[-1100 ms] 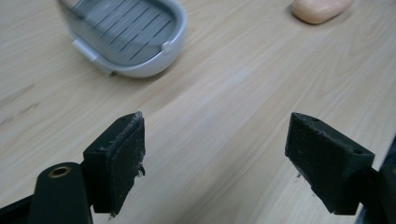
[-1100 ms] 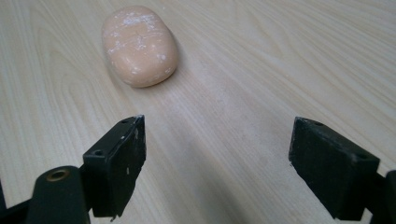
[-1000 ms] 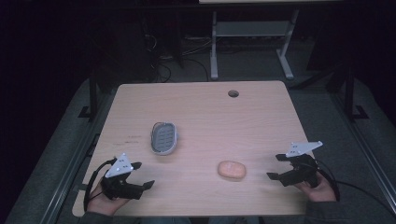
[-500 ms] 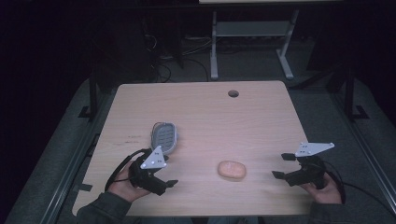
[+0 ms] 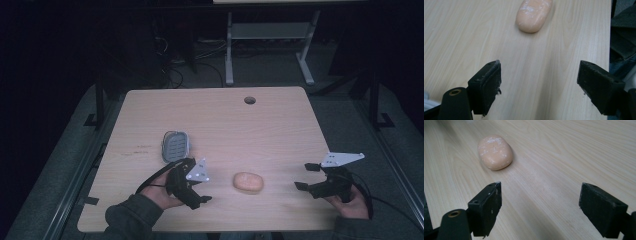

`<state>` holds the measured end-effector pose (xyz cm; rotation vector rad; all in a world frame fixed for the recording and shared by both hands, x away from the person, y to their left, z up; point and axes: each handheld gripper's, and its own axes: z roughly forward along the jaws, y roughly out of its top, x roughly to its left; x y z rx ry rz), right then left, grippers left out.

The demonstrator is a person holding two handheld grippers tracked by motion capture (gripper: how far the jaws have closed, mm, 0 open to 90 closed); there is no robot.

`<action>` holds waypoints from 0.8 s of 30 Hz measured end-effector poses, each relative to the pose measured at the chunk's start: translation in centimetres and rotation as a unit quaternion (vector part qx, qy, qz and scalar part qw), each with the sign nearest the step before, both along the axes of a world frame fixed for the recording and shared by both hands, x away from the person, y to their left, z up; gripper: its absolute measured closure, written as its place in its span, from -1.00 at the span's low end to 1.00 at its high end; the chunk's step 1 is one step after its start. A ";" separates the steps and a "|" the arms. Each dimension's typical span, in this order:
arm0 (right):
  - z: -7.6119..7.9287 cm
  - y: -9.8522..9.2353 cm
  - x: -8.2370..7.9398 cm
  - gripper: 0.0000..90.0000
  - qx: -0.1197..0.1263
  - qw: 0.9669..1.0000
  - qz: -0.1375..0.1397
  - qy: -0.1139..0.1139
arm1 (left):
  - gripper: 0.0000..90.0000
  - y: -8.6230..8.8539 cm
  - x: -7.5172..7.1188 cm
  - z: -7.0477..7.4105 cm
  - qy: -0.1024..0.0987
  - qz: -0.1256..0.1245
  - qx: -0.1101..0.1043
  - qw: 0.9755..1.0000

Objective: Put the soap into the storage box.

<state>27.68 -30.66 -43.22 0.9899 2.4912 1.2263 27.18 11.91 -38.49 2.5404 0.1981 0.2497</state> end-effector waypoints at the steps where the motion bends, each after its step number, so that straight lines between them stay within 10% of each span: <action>1: 0.0 0.0 0.0 -0.60 0.001 1.000 0.000 0.000 | -0.57 -0.8 0.2 -0.1 0.001 -0.011 0.008 1.000; 24: 0.1 -1.2 -0.1 -0.60 0.040 0.999 -0.003 -0.005 | -0.53 -9.3 3.7 -0.7 0.024 -0.093 0.073 0.993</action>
